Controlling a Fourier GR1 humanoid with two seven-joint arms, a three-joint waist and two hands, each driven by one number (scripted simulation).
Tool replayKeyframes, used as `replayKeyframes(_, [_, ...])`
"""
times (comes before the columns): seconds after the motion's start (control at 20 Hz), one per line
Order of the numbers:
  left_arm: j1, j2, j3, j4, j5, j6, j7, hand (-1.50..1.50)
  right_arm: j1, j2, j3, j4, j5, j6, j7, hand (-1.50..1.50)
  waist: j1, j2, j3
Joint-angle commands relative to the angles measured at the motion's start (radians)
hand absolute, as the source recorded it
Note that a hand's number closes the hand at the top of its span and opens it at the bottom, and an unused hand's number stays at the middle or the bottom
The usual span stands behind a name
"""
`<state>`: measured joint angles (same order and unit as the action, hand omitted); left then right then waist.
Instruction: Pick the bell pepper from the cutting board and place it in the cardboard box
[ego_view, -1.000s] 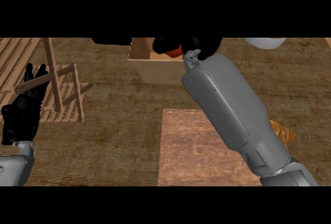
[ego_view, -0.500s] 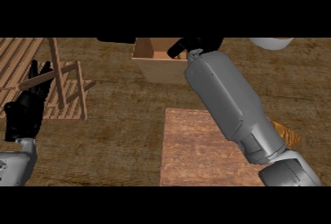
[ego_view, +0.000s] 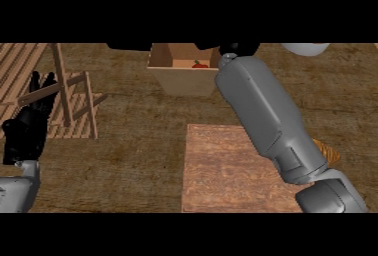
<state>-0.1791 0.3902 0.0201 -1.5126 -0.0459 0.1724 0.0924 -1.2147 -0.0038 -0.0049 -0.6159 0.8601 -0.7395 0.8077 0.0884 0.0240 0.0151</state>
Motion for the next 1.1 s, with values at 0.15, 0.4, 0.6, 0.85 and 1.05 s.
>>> replayKeyframes(0.15, [0.098, -0.082, -0.084, 0.028, 0.005, -0.037, -0.011, 0.00, 0.005, -0.001, -0.116, -0.084, -0.090, -0.259, -0.114, -1.50, -0.043, -0.003, -0.014])
replayKeyframes(0.4, [0.163, -0.071, -0.063, -0.010, 0.000, -0.039, -0.011, 0.00, 0.120, -0.023, -0.141, -0.137, -0.090, -0.368, -0.163, -1.50, -0.074, -0.022, -0.014])
replayKeyframes(0.6, [0.177, -0.095, -0.052, 0.007, -0.015, -0.011, -0.020, 0.00, 0.199, -0.032, -0.151, -0.253, -0.093, -0.342, -0.152, -1.50, -0.117, -0.034, -0.015])
replayKeyframes(0.85, [0.172, -0.053, 0.000, 0.005, 0.003, -0.036, 0.009, 0.00, 0.366, -0.031, -0.103, -0.486, -0.114, -0.269, -0.183, -1.50, -0.149, -0.043, -0.015])
replayKeyframes(1.05, [0.221, -0.080, -0.007, -0.010, -0.012, -0.021, -0.024, 0.00, 0.514, -0.060, -0.057, -0.642, -0.151, -0.154, -0.174, -1.50, -0.159, -0.045, -0.016])
